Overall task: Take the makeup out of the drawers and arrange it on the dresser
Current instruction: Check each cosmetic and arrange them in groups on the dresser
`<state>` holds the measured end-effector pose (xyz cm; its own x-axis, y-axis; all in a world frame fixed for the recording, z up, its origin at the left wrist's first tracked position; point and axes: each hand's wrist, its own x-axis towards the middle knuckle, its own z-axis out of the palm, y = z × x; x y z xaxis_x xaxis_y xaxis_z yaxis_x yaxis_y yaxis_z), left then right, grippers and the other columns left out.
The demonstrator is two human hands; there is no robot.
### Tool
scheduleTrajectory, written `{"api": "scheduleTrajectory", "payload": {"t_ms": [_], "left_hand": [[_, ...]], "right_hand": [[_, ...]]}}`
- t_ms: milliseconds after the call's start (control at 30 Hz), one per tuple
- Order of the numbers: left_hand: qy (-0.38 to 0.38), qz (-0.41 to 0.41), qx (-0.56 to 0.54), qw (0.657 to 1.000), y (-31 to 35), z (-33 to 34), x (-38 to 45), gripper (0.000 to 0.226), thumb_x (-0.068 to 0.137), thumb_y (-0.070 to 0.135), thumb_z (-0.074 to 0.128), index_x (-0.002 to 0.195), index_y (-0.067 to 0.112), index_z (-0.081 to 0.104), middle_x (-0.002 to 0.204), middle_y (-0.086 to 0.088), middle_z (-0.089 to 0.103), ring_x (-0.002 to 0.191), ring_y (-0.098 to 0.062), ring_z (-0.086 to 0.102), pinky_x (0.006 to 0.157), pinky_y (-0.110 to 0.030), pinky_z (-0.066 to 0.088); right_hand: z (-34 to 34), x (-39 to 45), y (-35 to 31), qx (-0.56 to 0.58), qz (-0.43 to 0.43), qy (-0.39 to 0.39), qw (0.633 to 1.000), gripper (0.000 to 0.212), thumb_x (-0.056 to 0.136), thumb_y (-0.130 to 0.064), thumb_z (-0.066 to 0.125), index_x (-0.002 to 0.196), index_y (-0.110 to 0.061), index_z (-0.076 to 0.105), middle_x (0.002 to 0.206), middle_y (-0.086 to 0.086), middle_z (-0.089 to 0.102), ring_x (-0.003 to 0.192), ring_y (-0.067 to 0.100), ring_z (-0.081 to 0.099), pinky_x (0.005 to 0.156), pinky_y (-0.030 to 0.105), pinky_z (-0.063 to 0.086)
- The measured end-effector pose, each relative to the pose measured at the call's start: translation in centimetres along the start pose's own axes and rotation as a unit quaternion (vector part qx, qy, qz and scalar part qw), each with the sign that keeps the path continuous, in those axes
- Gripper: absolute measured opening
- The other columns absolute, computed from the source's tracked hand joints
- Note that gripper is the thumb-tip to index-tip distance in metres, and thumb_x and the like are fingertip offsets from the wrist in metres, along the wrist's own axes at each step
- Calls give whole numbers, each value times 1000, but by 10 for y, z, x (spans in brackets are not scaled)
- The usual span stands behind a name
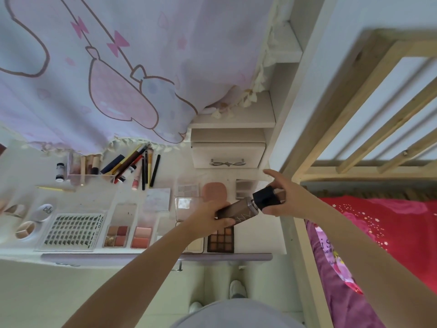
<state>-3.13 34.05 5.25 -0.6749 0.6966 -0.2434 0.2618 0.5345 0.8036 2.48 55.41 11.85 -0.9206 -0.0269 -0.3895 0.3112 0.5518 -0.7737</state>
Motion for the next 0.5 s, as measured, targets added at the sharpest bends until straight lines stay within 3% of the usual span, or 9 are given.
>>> {"api": "scheduleTrajectory", "payload": {"t_ms": [133, 267, 367, 433, 500], "left_hand": [[11, -11, -22, 1000, -1, 3, 1, 25, 85, 20, 59, 109, 13, 58, 89, 1, 58, 80, -12, 53, 69, -14, 40], [-2, -25, -50, 998, -1, 13, 5, 25, 85, 16, 60, 108, 8, 59, 85, 0, 55, 77, -10, 50, 64, -7, 38], [-25, -43, -47, 998, -4, 29, 6, 27, 84, 15, 62, 108, 5, 59, 87, -1, 55, 79, -11, 49, 62, -4, 36], [-29, -62, -79, 995, -5, 38, 8, 28, 82, 11, 63, 109, 2, 59, 87, -4, 56, 79, -12, 50, 66, -7, 38], [-42, -71, -99, 992, -7, 45, 11, 29, 82, 9, 64, 109, 1, 59, 91, -12, 60, 82, -14, 54, 77, -19, 45]], "right_hand": [[11, -6, 22, 146, 13, 72, 987, 86, 72, 1, 71, 139, -24, 22, 111, 1, 54, 87, 7, 61, 66, 16, 51], [44, -8, 42, 231, 37, 83, 969, 87, 73, 14, 64, 140, -19, 21, 106, 2, 55, 84, 7, 61, 64, 13, 53], [60, -4, 52, 284, 45, 124, 950, 93, 70, 26, 58, 142, -15, 16, 101, -1, 53, 72, -4, 63, 61, 8, 51], [67, -5, 59, 294, 51, 143, 944, 87, 68, 29, 57, 141, -3, 20, 91, -2, 56, 69, -5, 64, 61, 8, 51], [71, -8, 66, 283, 63, 162, 943, 84, 66, 28, 59, 138, 2, 25, 91, -1, 57, 78, 5, 63, 65, 8, 52]]}}
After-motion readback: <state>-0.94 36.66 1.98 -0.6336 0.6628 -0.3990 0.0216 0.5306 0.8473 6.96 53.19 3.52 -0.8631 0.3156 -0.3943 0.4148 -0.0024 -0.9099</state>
